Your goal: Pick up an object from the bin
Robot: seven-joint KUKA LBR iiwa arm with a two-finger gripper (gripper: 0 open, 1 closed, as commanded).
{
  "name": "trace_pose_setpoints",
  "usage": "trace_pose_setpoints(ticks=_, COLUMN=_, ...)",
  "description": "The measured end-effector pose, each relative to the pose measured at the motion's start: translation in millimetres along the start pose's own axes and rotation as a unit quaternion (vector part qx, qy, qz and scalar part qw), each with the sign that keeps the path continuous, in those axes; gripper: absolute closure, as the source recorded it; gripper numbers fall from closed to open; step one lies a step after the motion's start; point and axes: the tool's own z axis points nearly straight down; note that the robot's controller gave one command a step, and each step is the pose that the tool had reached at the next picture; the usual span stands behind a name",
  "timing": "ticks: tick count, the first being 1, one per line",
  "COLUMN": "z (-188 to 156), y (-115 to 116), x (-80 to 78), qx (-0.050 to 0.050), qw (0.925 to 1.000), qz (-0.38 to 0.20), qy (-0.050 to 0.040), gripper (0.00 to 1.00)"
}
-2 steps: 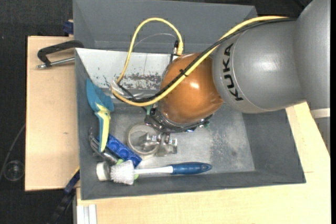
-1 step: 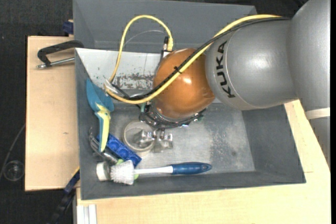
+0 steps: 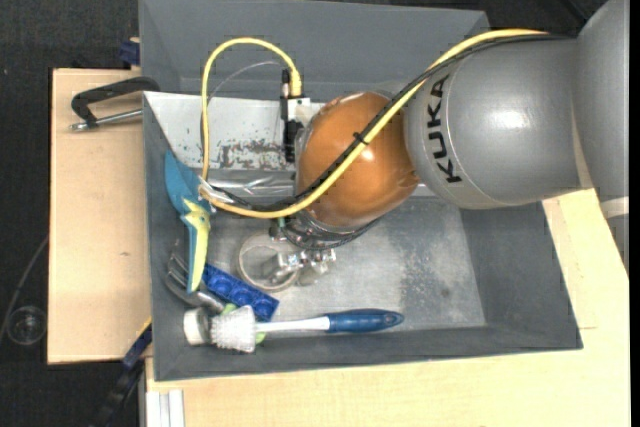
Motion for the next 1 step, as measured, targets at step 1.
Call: trace_pose_setpoints(ticks=1, z=3.8, y=-7.2, x=-1.0, qx=-0.005, qw=0.9999, qz=0.011, qy=0.005, gripper=1.0)
